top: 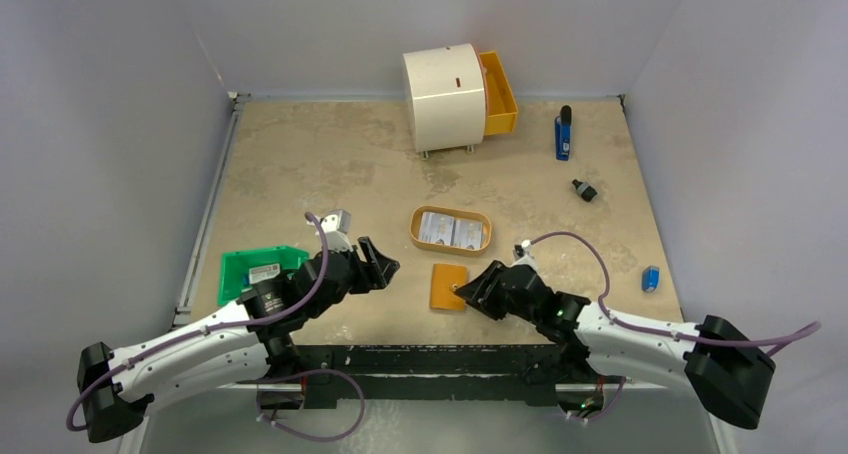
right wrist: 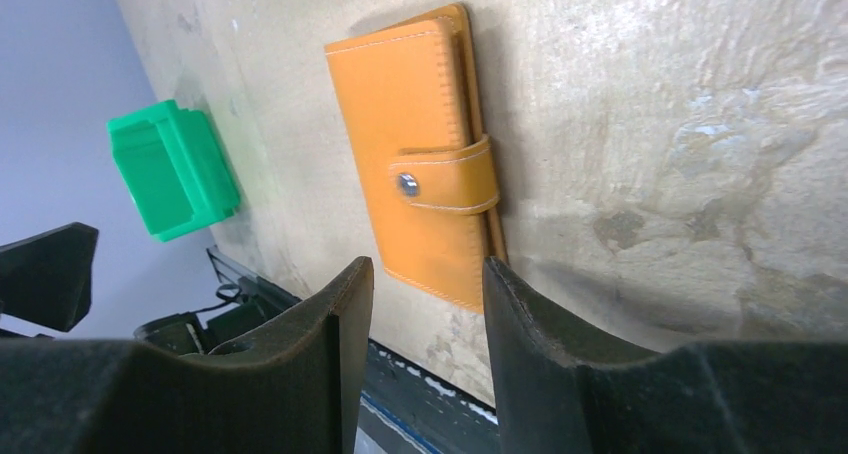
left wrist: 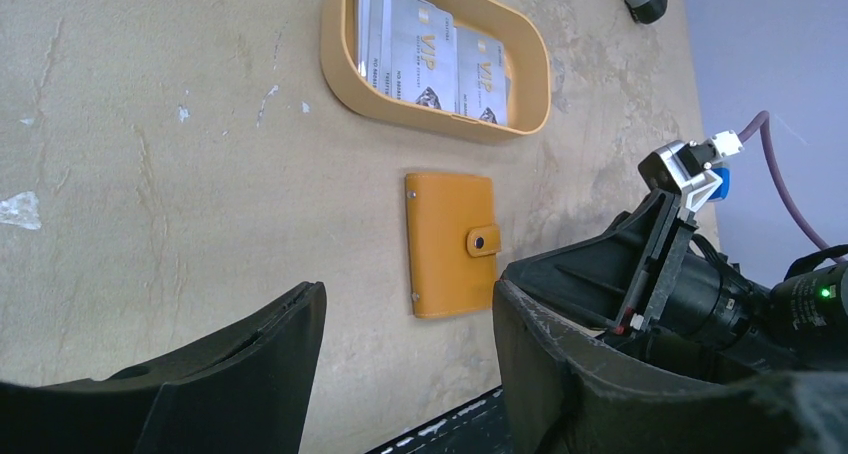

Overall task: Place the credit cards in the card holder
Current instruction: Place the card holder at the center of the board.

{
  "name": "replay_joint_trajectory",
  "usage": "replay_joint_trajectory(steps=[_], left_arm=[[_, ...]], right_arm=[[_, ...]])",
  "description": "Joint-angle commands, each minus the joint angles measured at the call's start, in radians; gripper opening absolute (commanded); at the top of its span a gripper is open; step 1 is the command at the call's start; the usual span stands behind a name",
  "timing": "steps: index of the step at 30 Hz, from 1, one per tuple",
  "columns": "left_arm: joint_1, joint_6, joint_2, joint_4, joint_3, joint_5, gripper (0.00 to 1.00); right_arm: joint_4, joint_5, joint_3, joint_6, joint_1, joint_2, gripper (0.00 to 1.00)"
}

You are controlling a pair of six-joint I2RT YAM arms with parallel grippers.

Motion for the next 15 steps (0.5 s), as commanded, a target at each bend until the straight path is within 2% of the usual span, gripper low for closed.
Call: replay_joint_trajectory(steps=[1,15], left_arm=[[-0.003,-0.012,0.003,0.035,0.017,-0.005,0.61],[-0.001,-0.012,0.018,0.037,0.021,0.006,0.6]], right_arm=[[-0.072,0.026,-0.001,-0.056,-0.002,-0.016,0.46],[-0.002,-0.004,0.048,-0.106,-0.001,0.123,0.45]])
